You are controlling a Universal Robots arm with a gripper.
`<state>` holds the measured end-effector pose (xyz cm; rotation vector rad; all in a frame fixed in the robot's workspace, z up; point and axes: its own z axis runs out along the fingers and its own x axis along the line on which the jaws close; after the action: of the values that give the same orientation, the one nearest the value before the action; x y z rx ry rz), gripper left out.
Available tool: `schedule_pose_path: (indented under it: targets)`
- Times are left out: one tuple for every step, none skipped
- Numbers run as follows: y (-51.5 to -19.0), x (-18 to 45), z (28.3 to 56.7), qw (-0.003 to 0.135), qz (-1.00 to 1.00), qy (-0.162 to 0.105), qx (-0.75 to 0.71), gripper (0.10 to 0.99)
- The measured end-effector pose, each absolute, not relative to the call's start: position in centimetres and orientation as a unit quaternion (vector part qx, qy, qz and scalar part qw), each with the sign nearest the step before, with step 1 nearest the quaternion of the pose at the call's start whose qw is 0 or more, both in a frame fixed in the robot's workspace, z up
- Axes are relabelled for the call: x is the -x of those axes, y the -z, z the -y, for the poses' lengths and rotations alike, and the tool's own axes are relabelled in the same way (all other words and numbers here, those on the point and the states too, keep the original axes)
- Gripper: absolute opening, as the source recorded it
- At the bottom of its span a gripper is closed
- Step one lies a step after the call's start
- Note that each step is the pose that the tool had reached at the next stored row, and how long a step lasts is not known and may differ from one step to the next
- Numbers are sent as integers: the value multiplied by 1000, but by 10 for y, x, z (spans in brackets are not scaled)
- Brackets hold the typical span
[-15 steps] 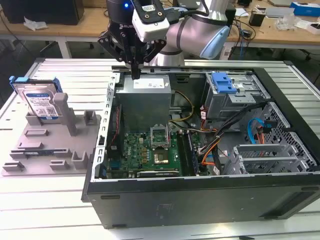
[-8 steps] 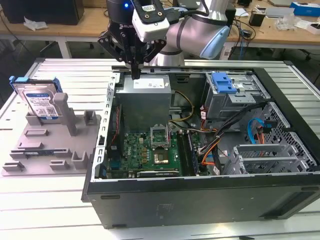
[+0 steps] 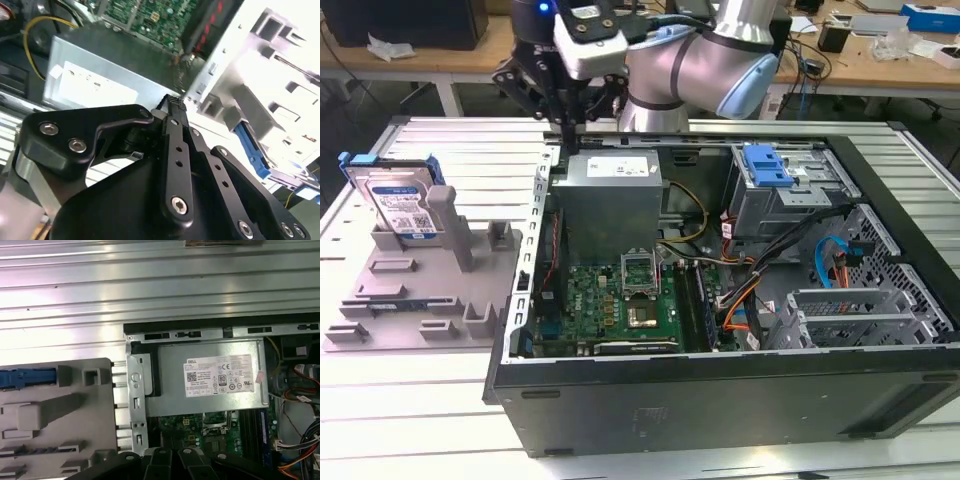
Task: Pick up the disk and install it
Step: 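Reach for the disk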
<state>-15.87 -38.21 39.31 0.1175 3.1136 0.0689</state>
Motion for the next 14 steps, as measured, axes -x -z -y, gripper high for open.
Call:
schedule_pose_path:
  targets:
    - [-393, 170, 379, 13, -999, -22, -38, 106]
    - [-393, 177, 376, 12, -999, -22, -38, 106]
    - [-393, 181, 375, 13, -999, -22, -38, 106]
    - [-393, 184, 374, 13, -999, -22, -38, 106]
    - [-393, 188, 372, 13, -999, -22, -38, 106]
    - [-393, 191, 371, 13, -999, -22, -38, 106]
    - [-393, 195, 370, 12, -999, -22, -38, 106]
    - [-393, 199, 368, 12, -999, -22, -38, 106]
    - [-393, 203, 367, 12, -999, -22, -38, 106]
    - [-393, 207, 366, 12, -999, -22, -38, 106]
    - [-393, 212, 364, 12, -999, -22, -38, 106]
    - [-392, 217, 362, 12, -999, -22, -38, 106]
    - [-392, 221, 361, 12, -999, -22, -38, 106]
    - [-392, 226, 359, 12, -999, -22, -38, 106]
